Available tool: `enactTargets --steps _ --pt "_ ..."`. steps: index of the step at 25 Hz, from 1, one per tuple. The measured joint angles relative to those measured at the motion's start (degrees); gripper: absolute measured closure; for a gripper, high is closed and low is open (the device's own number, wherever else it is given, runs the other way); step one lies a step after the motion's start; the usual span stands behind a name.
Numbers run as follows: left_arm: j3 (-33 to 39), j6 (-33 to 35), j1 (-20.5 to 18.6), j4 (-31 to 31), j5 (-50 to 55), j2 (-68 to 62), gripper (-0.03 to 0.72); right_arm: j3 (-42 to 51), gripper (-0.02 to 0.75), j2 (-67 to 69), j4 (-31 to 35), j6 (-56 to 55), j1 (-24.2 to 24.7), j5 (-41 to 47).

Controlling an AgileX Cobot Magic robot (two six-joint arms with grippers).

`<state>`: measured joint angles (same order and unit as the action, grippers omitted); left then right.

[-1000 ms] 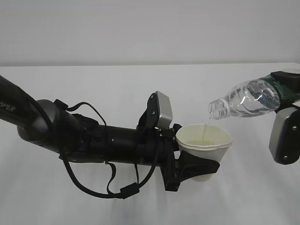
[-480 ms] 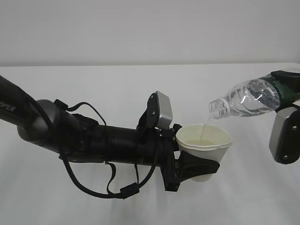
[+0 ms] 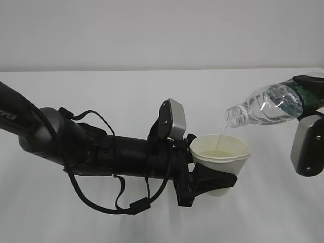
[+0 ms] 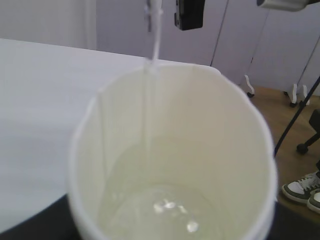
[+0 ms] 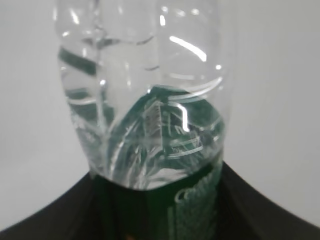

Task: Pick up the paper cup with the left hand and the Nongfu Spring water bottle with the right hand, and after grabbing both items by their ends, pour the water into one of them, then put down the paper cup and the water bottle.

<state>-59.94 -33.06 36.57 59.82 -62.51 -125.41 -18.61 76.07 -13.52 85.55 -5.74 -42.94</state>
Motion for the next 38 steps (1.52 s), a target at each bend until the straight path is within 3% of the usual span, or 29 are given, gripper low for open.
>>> enactTargets --steps 38 --pt "0.0 0.0 0.0 0.0 0.0 0.0 0.271 0.0 0.346 0.0 -1.01 0.0 0.0 0.0"
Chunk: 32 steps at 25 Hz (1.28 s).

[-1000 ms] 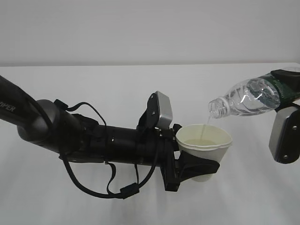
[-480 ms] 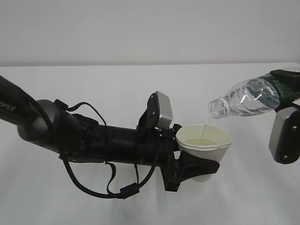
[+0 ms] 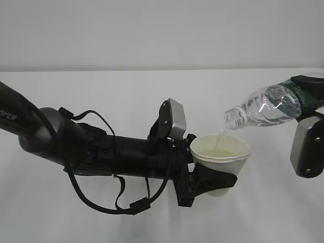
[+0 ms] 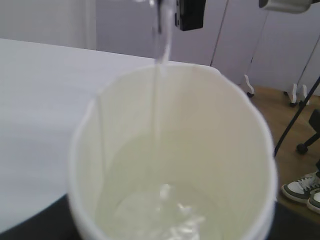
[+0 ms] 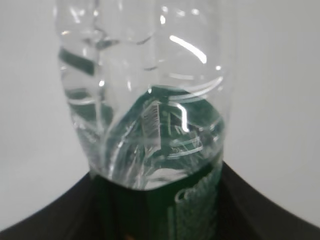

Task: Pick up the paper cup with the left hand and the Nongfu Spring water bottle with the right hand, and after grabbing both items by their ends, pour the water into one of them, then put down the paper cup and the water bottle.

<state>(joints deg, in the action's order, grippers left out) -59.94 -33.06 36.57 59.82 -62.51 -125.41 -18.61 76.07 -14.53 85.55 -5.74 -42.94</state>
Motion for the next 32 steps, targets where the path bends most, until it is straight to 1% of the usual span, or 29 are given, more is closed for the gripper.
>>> enactTargets --steps 32 --pt "0.0 0.0 0.0 0.0 0.0 0.0 0.271 0.0 0.346 0.0 -0.57 0.0 0.0 -0.03"
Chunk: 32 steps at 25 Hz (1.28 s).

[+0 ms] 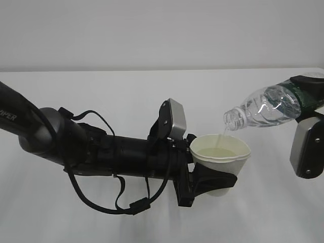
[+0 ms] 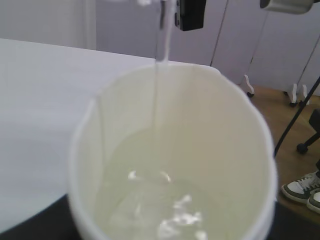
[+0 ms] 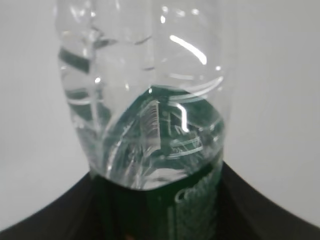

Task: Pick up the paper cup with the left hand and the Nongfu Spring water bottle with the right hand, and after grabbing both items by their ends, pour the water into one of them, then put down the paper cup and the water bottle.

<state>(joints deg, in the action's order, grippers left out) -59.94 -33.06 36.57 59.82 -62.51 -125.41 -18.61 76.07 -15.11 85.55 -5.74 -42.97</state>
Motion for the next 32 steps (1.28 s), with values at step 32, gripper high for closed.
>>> enactTargets --steps 32 --pt "0.0 0.0 0.0 0.0 0.0 0.0 0.271 0.0 0.346 0.0 -0.13 0.0 0.0 -0.36"
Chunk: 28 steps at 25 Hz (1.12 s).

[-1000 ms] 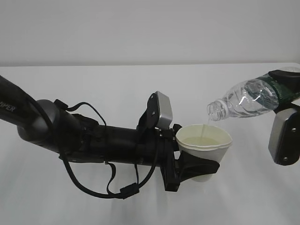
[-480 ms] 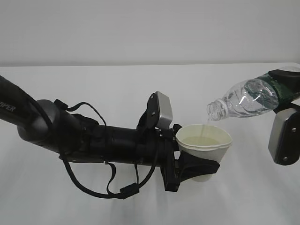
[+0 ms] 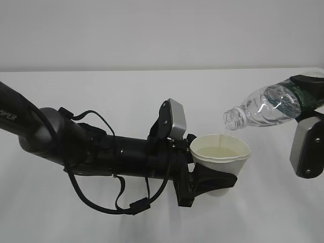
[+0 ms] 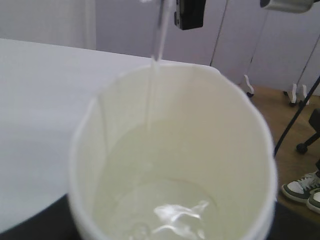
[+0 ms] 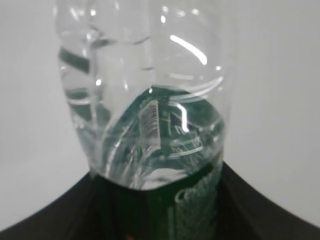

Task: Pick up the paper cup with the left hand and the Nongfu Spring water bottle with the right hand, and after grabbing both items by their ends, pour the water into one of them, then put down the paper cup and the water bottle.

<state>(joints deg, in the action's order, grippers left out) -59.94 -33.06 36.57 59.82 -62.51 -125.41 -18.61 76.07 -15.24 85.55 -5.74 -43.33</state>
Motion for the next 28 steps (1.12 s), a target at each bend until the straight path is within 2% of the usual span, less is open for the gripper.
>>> enactTargets --steps 28 --pt "0.0 0.0 0.0 0.22 -1.05 -0.13 0.271 0.0 0.346 0.0 0.0 0.0 0.0 0.0"
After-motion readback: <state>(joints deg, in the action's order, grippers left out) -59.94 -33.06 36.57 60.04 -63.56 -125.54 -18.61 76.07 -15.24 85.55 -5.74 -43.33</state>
